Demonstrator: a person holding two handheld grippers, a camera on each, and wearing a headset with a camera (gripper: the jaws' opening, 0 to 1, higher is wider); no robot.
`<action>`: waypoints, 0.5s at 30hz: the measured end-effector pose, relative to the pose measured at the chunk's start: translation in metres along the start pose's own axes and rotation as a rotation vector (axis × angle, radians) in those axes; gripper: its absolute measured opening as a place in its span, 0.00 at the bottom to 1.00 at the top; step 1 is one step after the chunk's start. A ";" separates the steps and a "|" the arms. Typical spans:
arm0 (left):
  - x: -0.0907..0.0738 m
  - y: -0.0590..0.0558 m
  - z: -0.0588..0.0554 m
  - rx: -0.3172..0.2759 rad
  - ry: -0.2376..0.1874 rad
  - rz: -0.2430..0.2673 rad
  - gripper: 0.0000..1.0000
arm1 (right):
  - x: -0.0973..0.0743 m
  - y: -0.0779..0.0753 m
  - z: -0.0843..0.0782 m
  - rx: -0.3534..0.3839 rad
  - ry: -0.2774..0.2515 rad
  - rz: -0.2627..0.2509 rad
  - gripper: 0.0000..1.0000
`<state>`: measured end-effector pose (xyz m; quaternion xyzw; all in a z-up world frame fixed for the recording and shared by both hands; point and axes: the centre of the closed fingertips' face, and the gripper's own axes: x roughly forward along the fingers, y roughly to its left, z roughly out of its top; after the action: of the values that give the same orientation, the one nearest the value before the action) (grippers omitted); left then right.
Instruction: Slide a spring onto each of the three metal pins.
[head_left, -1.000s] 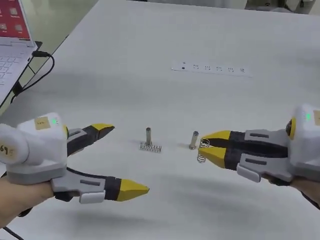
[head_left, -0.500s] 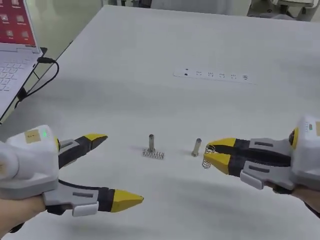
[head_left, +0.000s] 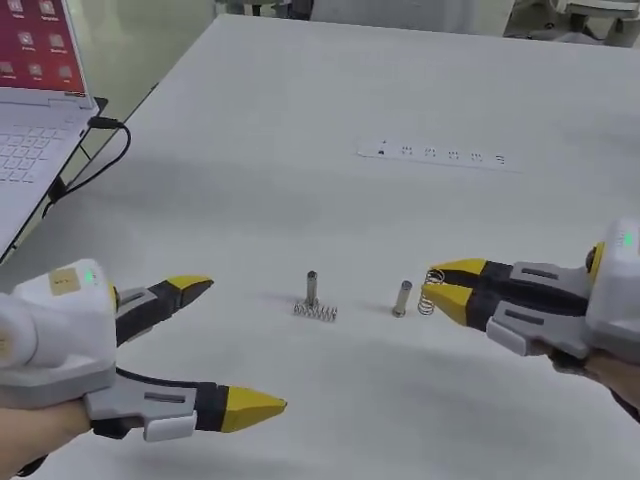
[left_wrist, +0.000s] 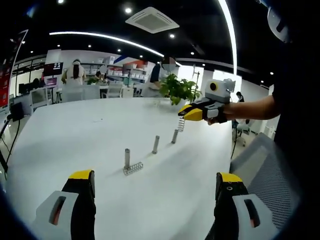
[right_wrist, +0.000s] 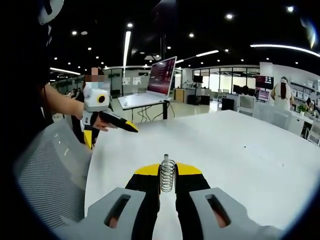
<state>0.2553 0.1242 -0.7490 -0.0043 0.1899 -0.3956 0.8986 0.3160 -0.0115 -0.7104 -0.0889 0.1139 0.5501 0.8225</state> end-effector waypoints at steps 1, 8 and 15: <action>0.000 0.000 -0.001 0.000 0.002 0.001 0.98 | 0.001 -0.002 0.000 -0.005 0.002 -0.003 0.08; -0.002 0.001 -0.001 -0.004 0.002 0.006 0.98 | 0.008 -0.013 -0.001 -0.008 0.000 -0.016 0.08; -0.002 0.002 -0.002 -0.003 0.004 0.014 0.98 | 0.018 -0.027 -0.004 0.005 0.006 -0.039 0.08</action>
<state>0.2547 0.1271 -0.7503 -0.0034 0.1921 -0.3892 0.9009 0.3477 -0.0066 -0.7185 -0.0906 0.1158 0.5332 0.8331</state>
